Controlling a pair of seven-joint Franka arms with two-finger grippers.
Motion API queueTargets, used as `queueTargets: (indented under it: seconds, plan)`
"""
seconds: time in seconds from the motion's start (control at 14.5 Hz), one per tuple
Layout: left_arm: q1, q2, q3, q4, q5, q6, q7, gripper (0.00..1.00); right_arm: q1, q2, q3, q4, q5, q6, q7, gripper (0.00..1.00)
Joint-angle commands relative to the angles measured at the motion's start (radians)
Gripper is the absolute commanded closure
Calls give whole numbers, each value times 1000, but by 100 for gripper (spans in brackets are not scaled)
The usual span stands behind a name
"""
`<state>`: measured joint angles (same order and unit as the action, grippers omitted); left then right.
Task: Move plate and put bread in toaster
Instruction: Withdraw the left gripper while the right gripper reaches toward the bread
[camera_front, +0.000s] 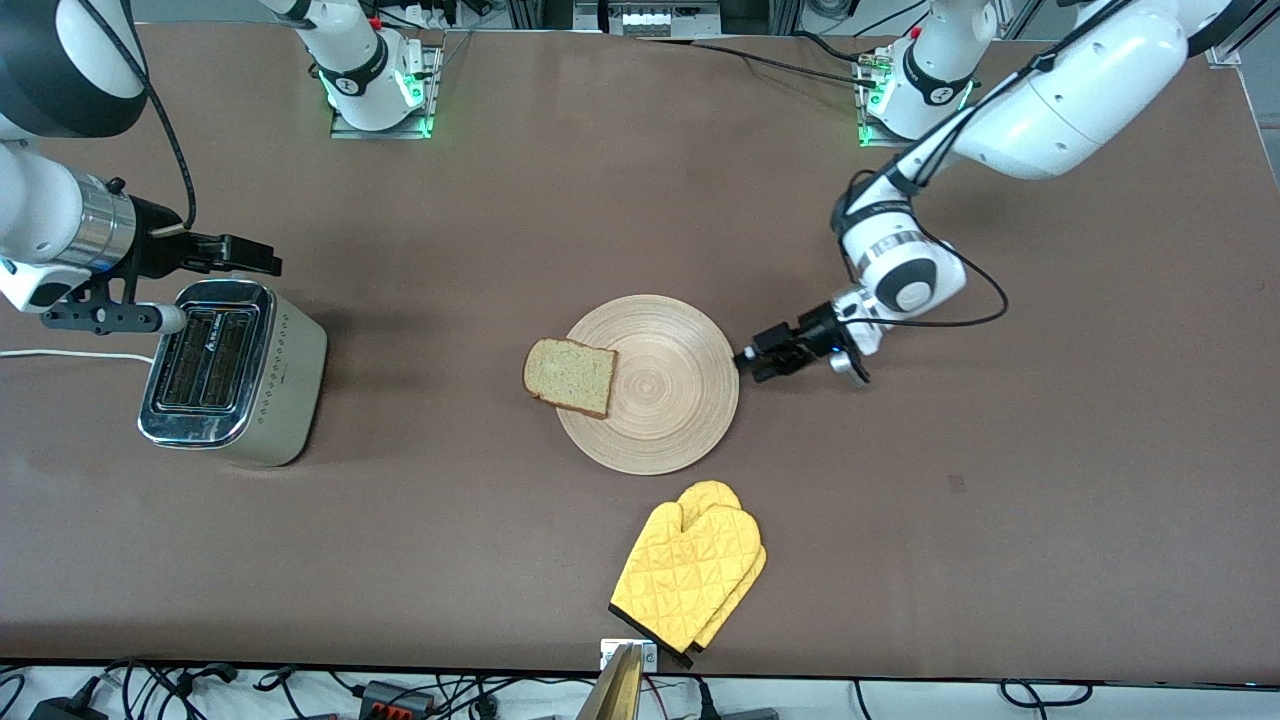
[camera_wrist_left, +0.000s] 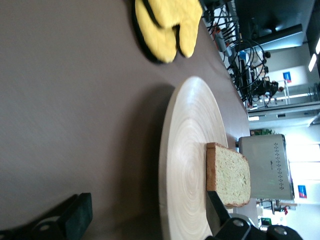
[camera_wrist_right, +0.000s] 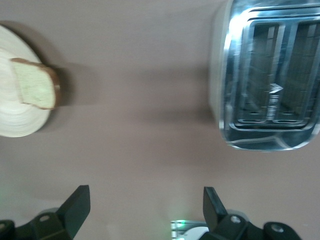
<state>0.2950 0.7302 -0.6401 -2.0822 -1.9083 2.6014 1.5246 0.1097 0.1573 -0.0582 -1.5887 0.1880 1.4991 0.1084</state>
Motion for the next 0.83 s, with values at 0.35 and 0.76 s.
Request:
queueTargets:
  seconds: [0.35,0.76]
  plan:
    - [69,17,153,105,310,-148,20,0,11,50,11,-146,185,283,71,0]
    - [72,66,313,261,607,-475,-234,0,70,25,12,-364,338,559,70,0]
